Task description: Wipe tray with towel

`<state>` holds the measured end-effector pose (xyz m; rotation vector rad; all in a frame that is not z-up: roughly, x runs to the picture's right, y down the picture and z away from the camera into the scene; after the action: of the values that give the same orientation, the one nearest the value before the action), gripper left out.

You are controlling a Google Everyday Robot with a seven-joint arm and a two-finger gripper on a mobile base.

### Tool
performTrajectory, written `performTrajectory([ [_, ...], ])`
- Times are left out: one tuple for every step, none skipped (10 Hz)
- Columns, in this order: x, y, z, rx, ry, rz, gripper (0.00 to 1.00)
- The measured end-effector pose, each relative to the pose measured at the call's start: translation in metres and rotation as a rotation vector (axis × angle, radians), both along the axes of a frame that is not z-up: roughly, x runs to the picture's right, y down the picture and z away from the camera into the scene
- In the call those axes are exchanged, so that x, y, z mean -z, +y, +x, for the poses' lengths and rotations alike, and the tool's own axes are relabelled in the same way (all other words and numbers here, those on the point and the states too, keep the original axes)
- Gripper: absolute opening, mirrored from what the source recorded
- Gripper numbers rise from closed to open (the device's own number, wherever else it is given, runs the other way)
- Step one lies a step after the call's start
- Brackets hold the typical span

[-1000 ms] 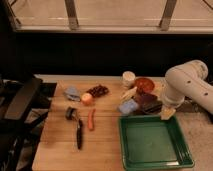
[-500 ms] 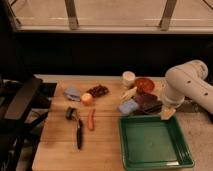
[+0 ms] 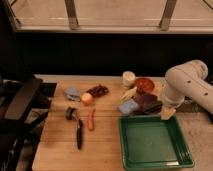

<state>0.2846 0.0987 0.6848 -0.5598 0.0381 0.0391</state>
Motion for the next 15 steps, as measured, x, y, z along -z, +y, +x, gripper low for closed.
performTrajectory([
  [0.000,-0.003,-0.002,0.022,-0.015,0.005,0.65],
  [0.001,-0.011,-0.010,0.057,-0.043,0.017,0.65],
  [0.002,-0.017,-0.024,0.091,-0.077,0.026,0.65],
  [0.002,-0.023,-0.047,0.131,-0.117,0.036,0.65],
  [0.002,-0.028,-0.073,0.162,-0.156,0.041,0.65],
  [0.001,-0.031,-0.095,0.185,-0.187,0.043,0.65],
  [0.000,-0.034,-0.119,0.203,-0.218,0.049,0.65],
  [-0.001,-0.036,-0.145,0.216,-0.251,0.060,0.65],
  [0.000,-0.037,-0.157,0.219,-0.271,0.063,0.65],
  [-0.001,-0.037,-0.153,0.219,-0.262,0.064,0.65],
  [0.000,-0.037,-0.155,0.218,-0.266,0.063,0.65],
  [0.000,-0.037,-0.156,0.219,-0.268,0.062,0.65],
  [-0.001,-0.037,-0.154,0.220,-0.264,0.064,0.65],
  [-0.001,-0.037,-0.153,0.219,-0.263,0.064,0.65],
  [-0.001,-0.038,-0.155,0.220,-0.264,0.065,0.65],
])
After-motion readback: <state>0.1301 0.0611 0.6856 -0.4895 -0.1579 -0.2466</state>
